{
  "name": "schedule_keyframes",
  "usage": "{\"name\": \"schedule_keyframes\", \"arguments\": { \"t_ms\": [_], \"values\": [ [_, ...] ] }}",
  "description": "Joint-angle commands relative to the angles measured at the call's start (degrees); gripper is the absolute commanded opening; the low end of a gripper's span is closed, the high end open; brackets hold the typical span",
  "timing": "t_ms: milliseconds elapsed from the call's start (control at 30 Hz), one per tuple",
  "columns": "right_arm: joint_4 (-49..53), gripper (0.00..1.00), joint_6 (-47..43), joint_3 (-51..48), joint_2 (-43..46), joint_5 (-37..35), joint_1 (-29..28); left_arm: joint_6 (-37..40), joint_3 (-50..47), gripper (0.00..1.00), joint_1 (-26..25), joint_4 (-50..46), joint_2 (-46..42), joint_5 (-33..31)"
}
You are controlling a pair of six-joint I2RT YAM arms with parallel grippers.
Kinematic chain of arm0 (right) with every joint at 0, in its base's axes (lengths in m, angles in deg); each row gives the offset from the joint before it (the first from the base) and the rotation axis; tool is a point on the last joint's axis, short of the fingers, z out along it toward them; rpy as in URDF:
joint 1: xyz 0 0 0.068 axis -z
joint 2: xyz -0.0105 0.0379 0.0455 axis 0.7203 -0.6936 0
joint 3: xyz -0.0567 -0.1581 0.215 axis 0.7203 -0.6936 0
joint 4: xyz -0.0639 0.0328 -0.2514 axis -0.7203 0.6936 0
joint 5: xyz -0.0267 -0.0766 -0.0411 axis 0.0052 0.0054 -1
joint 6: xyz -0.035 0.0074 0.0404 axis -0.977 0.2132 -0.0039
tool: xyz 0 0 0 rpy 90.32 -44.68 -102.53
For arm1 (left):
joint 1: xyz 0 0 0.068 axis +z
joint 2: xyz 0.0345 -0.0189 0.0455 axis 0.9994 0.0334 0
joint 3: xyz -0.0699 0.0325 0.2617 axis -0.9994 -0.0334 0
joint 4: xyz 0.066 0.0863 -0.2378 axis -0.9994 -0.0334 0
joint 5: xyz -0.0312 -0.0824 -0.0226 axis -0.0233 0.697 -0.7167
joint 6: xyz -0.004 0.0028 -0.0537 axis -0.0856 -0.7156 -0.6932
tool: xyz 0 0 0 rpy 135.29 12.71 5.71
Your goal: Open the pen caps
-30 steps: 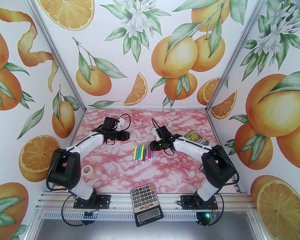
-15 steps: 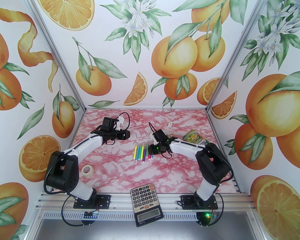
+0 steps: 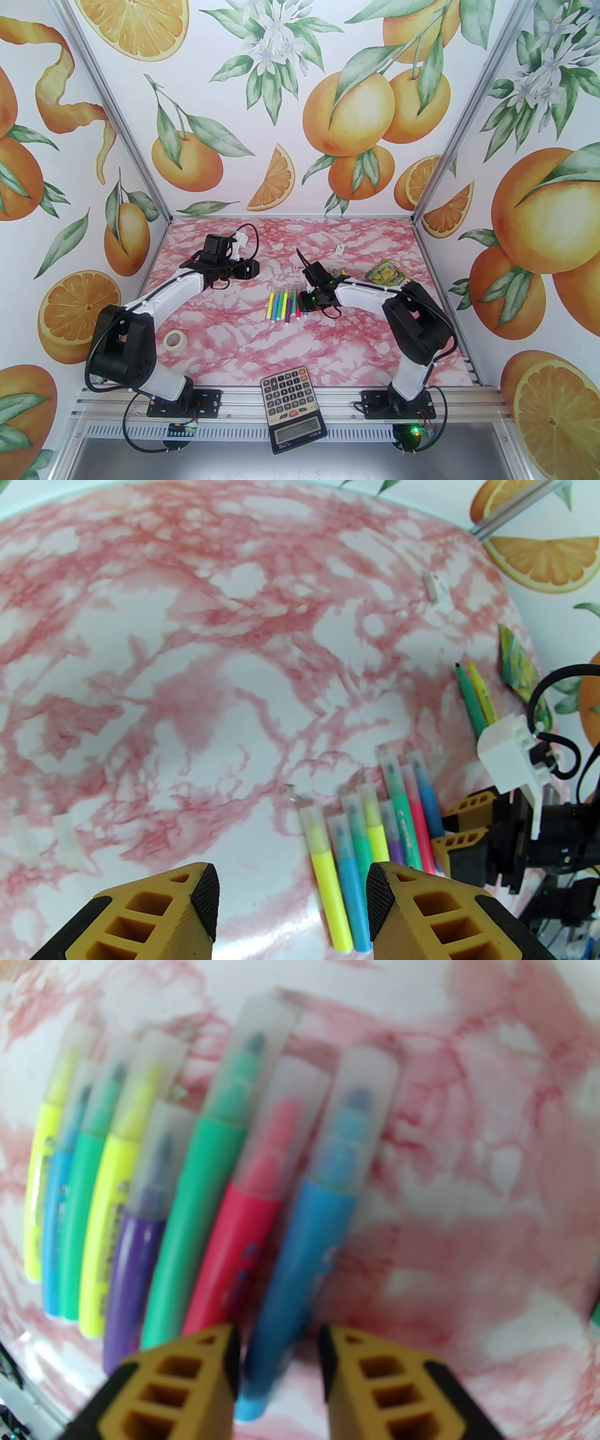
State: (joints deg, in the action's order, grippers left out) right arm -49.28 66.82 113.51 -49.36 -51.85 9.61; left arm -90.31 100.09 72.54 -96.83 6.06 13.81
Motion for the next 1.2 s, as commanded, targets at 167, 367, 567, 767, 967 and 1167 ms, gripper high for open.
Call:
{"name": "schedule_keyframes", "arguments": {
  "t_ms": [167, 367, 567, 767, 967, 1167],
  "values": [
    [4.6, 0.34, -0.5, 2.4, -1.8, -9.5, -1.5, -0.8, -1.1, 0.57, -0.2, 1.2, -2.1, -0.8],
    [7.9, 0.32, -1.0, 5.3, -4.2, -16.3, -3.5, -2.5, -1.5, 0.57, -0.2, 1.9, -2.0, -2.8],
    [8.2, 0.32, -0.6, 6.3, -6.5, -17.4, -4.3, -3.2, -2.0, 0.57, -0.2, 2.2, -2.6, -3.1],
    [7.7, 0.25, -0.1, 6.1, -6.1, -18.5, -4.4, -3.3, -2.5, 0.57, -0.2, 2.4, -2.5, -2.3],
    [5.5, 0.23, 0.0, 3.9, -1.1, -18.6, -4.4, -5.4, -3.6, 0.57, -0.2, 5.3, -2.1, 1.8],
    [4.9, 0.23, -0.9, 3.0, 2.9, -17.1, -4.4, -7.5, -3.6, 0.59, -0.7, 8.3, -1.8, 6.0]
  ]
}}
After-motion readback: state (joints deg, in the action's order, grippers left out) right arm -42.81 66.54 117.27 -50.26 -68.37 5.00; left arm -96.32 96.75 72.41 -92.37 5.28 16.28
